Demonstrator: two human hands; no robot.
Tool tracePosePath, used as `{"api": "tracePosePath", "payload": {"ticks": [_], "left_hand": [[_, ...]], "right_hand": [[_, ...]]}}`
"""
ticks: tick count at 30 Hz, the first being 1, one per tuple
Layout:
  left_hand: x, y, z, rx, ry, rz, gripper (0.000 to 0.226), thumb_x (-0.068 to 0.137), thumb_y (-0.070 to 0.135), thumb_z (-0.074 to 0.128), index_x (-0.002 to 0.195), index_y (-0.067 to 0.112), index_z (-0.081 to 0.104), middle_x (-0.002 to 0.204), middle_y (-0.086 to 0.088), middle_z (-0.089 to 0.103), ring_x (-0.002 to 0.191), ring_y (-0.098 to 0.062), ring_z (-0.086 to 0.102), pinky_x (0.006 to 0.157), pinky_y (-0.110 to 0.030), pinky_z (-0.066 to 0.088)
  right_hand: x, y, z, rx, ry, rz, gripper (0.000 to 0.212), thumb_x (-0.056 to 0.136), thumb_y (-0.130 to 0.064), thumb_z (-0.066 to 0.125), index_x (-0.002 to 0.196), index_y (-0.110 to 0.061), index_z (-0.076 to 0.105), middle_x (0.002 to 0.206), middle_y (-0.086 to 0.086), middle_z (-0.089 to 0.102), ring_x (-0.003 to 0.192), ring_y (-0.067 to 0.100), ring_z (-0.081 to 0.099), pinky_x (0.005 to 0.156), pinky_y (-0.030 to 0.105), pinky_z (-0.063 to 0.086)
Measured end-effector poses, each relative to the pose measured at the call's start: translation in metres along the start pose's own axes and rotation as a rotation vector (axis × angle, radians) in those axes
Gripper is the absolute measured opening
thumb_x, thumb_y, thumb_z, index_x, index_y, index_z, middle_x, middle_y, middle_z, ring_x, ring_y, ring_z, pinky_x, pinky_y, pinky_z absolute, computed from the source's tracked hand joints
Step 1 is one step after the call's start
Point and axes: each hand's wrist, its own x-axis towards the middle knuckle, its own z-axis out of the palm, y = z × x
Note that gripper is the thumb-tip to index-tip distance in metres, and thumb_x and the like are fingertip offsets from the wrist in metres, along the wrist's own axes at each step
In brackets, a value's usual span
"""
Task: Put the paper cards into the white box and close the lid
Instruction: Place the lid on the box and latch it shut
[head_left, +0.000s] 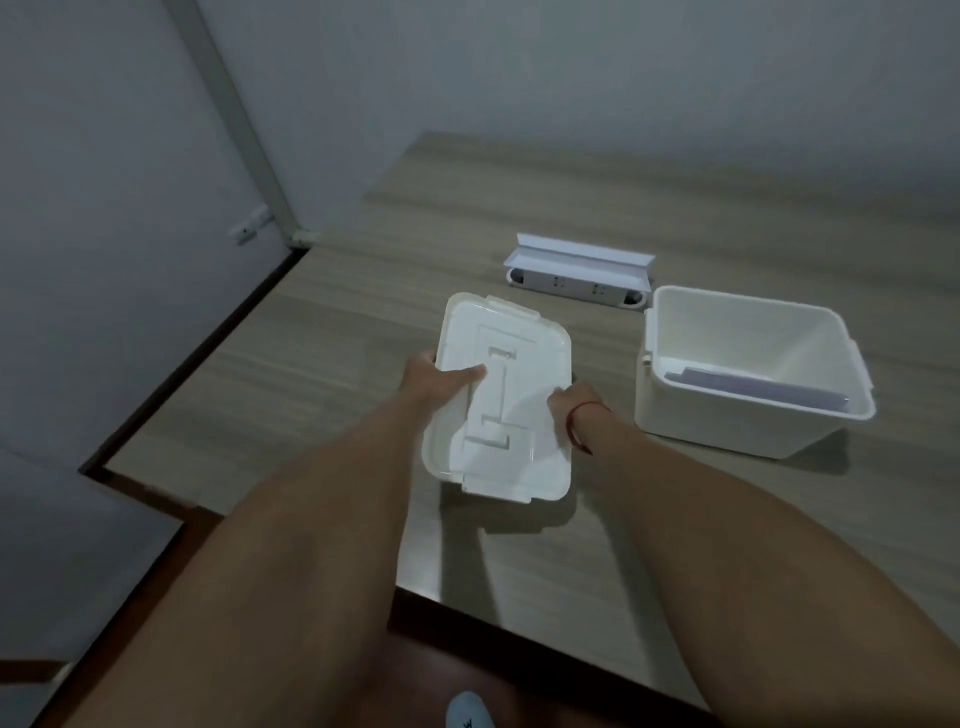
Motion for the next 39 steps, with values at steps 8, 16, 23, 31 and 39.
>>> {"api": "tracePosePath", "payload": {"ticks": [8,16,23,31,39], "left_hand": [[-0.042,0.121,0.009,0.217,-0.133,0.442,0.043,0.075,0.013,0.08,0.112,-0.005,0.067,0.094,-0.015,0.071,0.077,-0.015,0.065,0.066,-0.023,0.05],[-0.061,0.166,0.049,0.784,-0.141,0.697,0.024,0.074,0.024,0.079,0.09,0.006,0.075,0.09,-0.016,0.074,0.087,-0.028,0.07,0.066,-0.024,0.043],[-0.065,0.166,0.091,0.939,-0.241,0.748,0.022,0.076,0.019,0.074,0.098,0.018,0.076,0.084,-0.004,0.069,0.082,-0.023,0.067,0.067,-0.024,0.045],[-0.079,0.186,0.13,0.638,-0.477,0.279,0.064,0.071,0.055,0.068,0.124,0.02,0.065,0.126,-0.004,0.062,0.112,-0.021,0.051,0.094,-0.033,0.038],[-0.086,0.168,0.184,0.555,-0.005,0.203,0.049,0.091,0.029,0.046,0.133,0.004,0.047,0.135,-0.018,0.053,0.121,-0.036,0.052,0.098,-0.038,0.045]], "right_hand": [[-0.033,-0.069,-0.093,0.717,0.165,0.044,0.055,0.098,-0.044,0.028,0.132,-0.007,0.048,0.121,0.013,0.061,0.11,0.032,0.062,0.098,0.042,0.049],[-0.067,-0.083,-0.185,1.228,-0.072,0.046,0.057,0.092,-0.053,0.047,0.131,-0.012,0.041,0.117,0.013,0.056,0.099,0.028,0.062,0.085,0.044,0.054],[-0.057,-0.044,-0.217,0.906,-0.004,0.123,0.017,0.096,-0.001,0.043,0.11,-0.007,0.05,0.115,0.018,0.063,0.08,0.032,0.072,0.08,0.032,0.059],[-0.048,0.005,-0.268,0.58,0.116,0.219,0.026,0.093,-0.004,0.044,0.067,-0.003,0.038,0.062,0.008,0.045,0.036,0.023,0.054,0.026,0.015,0.04],[-0.039,0.055,-0.323,0.539,0.154,0.203,0.007,0.09,-0.007,0.049,0.097,-0.007,0.047,0.072,0.007,0.048,0.06,0.02,0.051,0.07,0.026,0.057]]}}
